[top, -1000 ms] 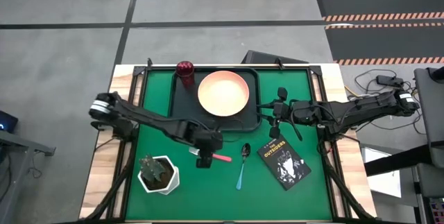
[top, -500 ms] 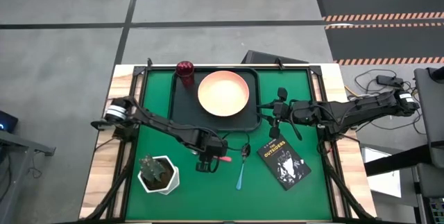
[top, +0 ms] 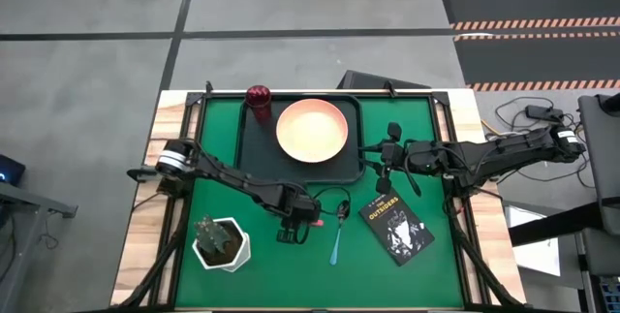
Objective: Pick and place plate/cup/fork/spoon on tray
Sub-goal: Put the pink fork on the black tray beside the light pink plate, then put the blue spoon on the black tray on the right side of the light pink plate
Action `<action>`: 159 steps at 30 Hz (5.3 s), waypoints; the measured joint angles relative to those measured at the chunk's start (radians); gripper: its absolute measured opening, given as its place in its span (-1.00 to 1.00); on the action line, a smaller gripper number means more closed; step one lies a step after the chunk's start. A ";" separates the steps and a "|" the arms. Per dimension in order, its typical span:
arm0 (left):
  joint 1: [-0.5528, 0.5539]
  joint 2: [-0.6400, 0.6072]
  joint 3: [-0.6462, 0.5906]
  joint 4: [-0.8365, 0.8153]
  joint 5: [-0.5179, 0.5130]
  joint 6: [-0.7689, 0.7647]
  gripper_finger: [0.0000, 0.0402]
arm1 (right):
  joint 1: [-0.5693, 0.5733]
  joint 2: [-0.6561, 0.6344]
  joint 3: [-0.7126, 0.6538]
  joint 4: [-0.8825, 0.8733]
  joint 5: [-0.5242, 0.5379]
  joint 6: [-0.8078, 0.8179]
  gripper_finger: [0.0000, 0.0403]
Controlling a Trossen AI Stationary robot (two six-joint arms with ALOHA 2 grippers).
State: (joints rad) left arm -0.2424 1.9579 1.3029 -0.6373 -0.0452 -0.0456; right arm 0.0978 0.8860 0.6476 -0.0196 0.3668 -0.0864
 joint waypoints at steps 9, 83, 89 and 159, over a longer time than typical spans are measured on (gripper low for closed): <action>-0.001 -0.002 0.002 -0.001 -0.003 0.037 -0.85 | 0.000 0.000 0.000 -0.005 0.000 -0.002 -0.39; 0.583 -0.286 -0.162 -0.313 -0.038 1.873 -0.76 | 0.000 0.000 -0.003 -0.027 0.001 0.044 -0.39; 0.599 -0.283 -0.231 -0.267 -0.043 1.938 -0.76 | 0.000 0.000 -0.009 -0.027 0.001 0.042 -0.39; 0.597 -0.293 -0.291 -0.065 -0.139 1.754 -0.50 | 0.000 0.000 -0.011 -0.027 0.001 0.034 -0.39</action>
State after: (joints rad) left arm 0.3547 1.6645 1.0115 -0.7026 -0.1838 1.7080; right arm 0.0978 0.8864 0.6369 -0.0471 0.3676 -0.0528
